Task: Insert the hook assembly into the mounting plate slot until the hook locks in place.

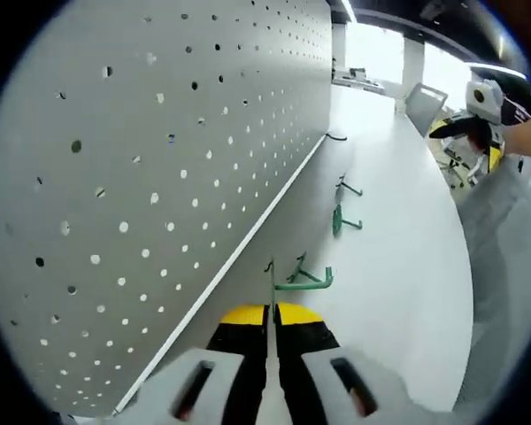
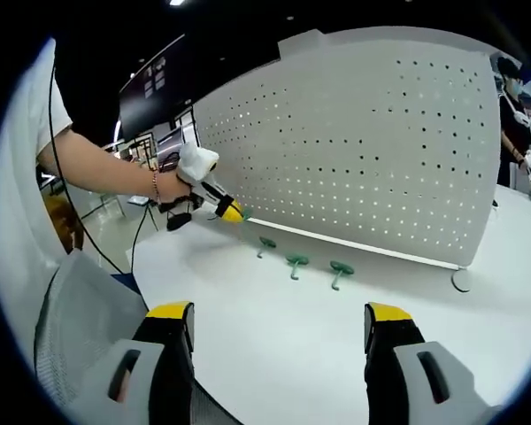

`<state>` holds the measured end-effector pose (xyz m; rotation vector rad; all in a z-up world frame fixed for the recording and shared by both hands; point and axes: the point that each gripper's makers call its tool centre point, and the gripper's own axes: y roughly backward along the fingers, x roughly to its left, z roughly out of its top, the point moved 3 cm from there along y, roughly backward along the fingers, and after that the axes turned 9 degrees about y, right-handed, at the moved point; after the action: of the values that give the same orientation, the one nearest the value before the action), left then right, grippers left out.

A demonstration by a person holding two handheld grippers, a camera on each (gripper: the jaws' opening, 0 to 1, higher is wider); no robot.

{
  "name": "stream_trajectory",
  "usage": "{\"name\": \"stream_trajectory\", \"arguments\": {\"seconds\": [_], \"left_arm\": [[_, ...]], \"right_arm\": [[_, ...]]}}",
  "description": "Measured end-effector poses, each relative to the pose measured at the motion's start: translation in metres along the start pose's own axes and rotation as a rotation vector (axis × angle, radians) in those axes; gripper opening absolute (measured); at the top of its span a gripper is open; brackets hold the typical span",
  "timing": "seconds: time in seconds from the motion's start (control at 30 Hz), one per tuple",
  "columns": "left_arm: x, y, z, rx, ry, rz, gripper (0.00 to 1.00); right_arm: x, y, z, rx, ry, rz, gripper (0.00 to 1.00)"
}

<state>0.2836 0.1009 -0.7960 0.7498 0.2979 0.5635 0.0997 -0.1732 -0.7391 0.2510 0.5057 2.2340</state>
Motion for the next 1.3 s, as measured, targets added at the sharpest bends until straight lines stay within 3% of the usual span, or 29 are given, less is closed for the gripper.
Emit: {"name": "stream_trajectory", "arguments": {"seconds": [0.2, 0.93, 1.3], "left_arm": [[-0.006, 0.008, 0.011, -0.064, 0.007, 0.011, 0.02], [-0.034, 0.037, 0.037, -0.331, 0.156, 0.037, 0.02], [-0.053, 0.057, 0.056, -0.451, 0.164, 0.054, 0.02]], "right_arm": [[-0.002, 0.002, 0.004, -0.022, -0.021, -0.006, 0.76], [0.000, 0.002, 0.013, -0.051, -0.024, -0.009, 0.76], [0.000, 0.005, 0.016, -0.075, -0.047, -0.016, 0.76]]}}
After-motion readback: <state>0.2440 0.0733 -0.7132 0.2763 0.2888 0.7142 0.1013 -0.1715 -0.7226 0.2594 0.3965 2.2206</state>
